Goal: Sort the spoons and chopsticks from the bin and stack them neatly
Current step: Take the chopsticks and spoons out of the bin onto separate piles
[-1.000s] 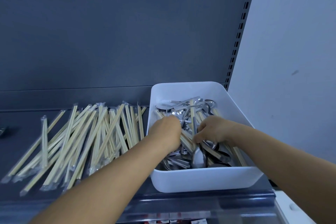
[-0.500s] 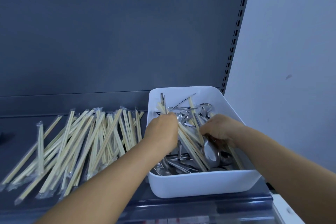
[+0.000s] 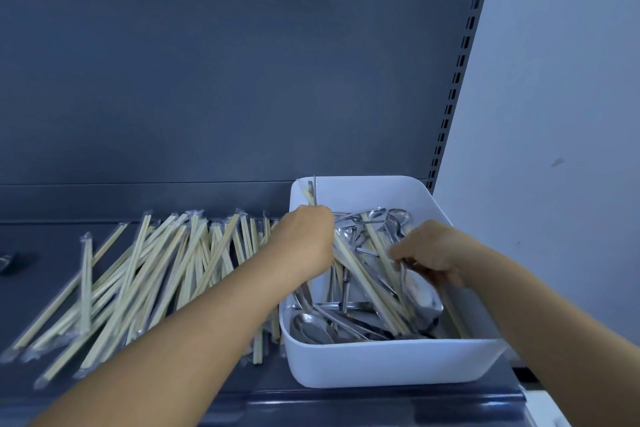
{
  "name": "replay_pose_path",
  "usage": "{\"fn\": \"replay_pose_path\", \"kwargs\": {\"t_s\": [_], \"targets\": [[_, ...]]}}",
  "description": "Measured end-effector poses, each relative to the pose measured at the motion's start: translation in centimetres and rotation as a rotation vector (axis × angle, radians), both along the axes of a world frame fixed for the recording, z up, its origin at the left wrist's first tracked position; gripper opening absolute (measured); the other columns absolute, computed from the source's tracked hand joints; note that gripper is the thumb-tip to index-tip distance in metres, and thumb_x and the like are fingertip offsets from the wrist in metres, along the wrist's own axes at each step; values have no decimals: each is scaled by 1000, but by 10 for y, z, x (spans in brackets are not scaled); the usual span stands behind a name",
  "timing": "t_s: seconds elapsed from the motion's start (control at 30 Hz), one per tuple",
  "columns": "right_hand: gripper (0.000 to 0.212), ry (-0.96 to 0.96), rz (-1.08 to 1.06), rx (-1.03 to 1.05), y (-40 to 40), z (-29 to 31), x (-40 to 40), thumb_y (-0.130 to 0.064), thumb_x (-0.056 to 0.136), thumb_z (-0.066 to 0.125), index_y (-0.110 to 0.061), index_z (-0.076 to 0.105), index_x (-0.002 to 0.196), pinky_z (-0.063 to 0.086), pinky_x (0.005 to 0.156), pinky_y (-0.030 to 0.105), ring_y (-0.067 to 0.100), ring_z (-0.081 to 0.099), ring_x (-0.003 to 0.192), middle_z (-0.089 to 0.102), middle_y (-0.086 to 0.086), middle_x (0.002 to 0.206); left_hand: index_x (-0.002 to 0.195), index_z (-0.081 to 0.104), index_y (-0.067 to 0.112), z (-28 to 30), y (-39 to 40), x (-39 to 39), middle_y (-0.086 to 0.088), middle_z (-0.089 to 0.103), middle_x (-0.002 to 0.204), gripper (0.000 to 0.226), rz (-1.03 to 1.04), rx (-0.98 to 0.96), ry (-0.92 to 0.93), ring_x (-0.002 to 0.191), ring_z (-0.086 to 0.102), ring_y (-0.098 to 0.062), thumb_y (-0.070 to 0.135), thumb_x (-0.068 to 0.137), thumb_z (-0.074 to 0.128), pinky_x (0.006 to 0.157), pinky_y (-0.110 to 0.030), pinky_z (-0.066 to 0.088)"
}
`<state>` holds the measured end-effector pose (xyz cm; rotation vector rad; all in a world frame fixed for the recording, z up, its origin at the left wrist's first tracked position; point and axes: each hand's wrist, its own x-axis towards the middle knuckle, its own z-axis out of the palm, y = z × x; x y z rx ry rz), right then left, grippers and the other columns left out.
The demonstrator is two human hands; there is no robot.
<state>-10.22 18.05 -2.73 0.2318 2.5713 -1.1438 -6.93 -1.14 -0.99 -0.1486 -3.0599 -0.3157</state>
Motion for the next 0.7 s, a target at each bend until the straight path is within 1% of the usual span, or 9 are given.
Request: {"fn": "replay_pose_path", "kwargs": {"t_s": [0.1,0.17,0.23,0.3,0.4,0.5,0.53,0.63,0.7], "targets": [[22,46,-22,-81,7,3,0,-9,76,66,-9,56,57,40,47,23,20,44,44,49,6,50,97,63,14,1,-3,-1,-11,64,111,23,-25,70,-32,90,59,-28,2,83,49,82,-34,51],[22,49,18,-70,9,5,2,-6,79,64,-10,54,61,37,46,25,19,42,46,47,5,53,105,63,17,2,-3,-1,-8,63,112,26,-57,109,3,96,60,-27,5,87,49,83,-36,52],[24,53,53,-53,9,6,2,-4,81,63,-11,50,62,35,45,24,18,41,45,46,4,53,120,55,20,1,-1,-1,-5,60,115,32,-103,125,56,102,58,-25,8,91,47,83,-36,50],[26,83,68,-29,8,7,2,-7,82,63,-12,46,62,31,45,22,18,36,44,42,4,51,128,46,21,1,0,-2,-6,60,112,39,-119,108,119,100,57,-27,8,91,46,80,-35,49],[15,103,96,-19,3,11,2,-11,83,62,-13,53,71,28,47,23,19,35,45,42,7,52,136,35,19,3,-4,-5,-11,61,109,48,-22,185,135,100,57,-32,10,90,47,79,-37,48],[14,110,100,10,0,14,1,-11,82,62,-13,54,71,28,44,20,19,34,45,41,6,52,127,41,11,7,-12,-8,-17,61,89,39,79,289,111,90,59,-32,13,89,51,71,-35,47],[15,115,97,26,-1,15,1,-12,83,62,-13,54,70,29,43,19,19,35,46,42,5,53,123,44,9,8,-15,-8,-14,59,83,36,103,316,104,88,59,-31,13,88,51,72,-35,47],[15,153,91,47,-5,18,0,-14,84,61,-12,54,71,30,41,17,17,35,49,42,4,57,112,52,8,10,-22,-8,-9,66,84,26,156,417,88,89,60,-28,10,86,52,78,-35,50],[18,177,118,31,-10,18,-2,-14,83,62,-13,49,71,28,41,18,17,32,47,38,4,57,99,53,12,10,-25,-8,-8,67,81,15,175,492,83,81,60,-27,9,84,53,73,-34,49]]}}
